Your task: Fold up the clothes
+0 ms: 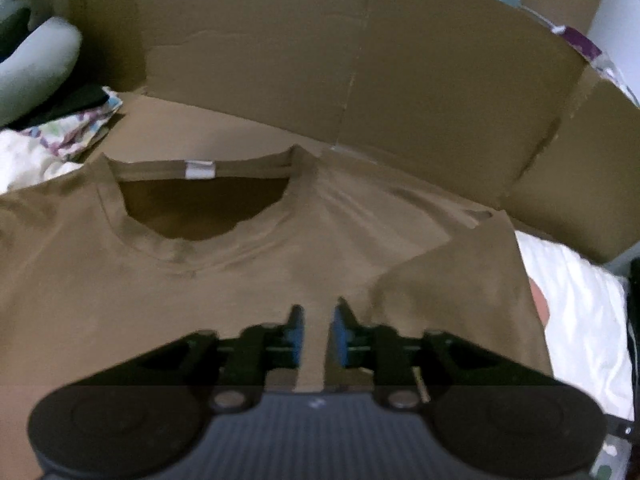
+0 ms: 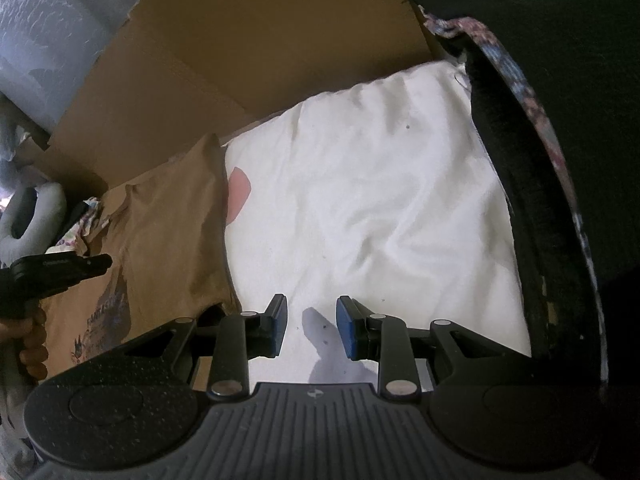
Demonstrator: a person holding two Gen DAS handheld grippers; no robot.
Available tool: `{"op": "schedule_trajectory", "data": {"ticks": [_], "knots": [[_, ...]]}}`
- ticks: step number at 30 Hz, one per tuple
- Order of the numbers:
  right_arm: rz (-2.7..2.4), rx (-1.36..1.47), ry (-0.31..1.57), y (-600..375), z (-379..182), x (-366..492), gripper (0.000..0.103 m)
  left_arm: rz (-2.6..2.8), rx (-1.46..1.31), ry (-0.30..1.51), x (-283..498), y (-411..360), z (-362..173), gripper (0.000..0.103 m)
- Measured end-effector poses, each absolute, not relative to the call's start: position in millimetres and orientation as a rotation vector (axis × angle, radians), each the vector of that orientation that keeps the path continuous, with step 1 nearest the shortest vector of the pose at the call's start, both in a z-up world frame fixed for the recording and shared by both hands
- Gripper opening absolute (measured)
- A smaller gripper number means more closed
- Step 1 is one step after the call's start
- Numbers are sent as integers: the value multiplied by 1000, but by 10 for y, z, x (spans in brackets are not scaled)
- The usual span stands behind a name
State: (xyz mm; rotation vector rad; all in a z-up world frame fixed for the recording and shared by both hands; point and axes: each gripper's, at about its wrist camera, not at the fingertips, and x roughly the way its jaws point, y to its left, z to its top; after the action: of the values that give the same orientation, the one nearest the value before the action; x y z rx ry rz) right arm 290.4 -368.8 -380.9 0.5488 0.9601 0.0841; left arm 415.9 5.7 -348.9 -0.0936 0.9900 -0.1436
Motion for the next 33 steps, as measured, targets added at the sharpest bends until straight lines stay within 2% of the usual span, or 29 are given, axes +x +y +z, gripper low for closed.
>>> {"op": "schedule_trajectory", "data": {"ticks": [2, 7, 13, 18, 24, 29, 33], "knots": [[84, 542, 950, -3690, -3783, 2923, 34, -157, -98, 982, 4149, 65, -3501, 42], [105, 526, 940, -3665, -3684, 3053, 34, -228, -102, 947, 4200, -9, -3599, 52], [129, 507, 933, -3558, -3614, 3261, 36, -275, -159, 909, 4239, 14, -3723, 50], [158, 452, 923, -3396, -3564, 3540, 37, -334, -179, 860, 4234, 23, -3716, 36], [203, 415, 901, -3204, -3518, 4005, 37, -378, -208, 876, 4287, 25, -3796, 33], [219, 405, 903, -3058, -3598, 4390, 37, -378, -252, 876, 4281, 90, -3829, 13], [236, 380, 901, -2974, -3656, 4592, 37, -382, -291, 871, 4236, 168, -3779, 7]]}}
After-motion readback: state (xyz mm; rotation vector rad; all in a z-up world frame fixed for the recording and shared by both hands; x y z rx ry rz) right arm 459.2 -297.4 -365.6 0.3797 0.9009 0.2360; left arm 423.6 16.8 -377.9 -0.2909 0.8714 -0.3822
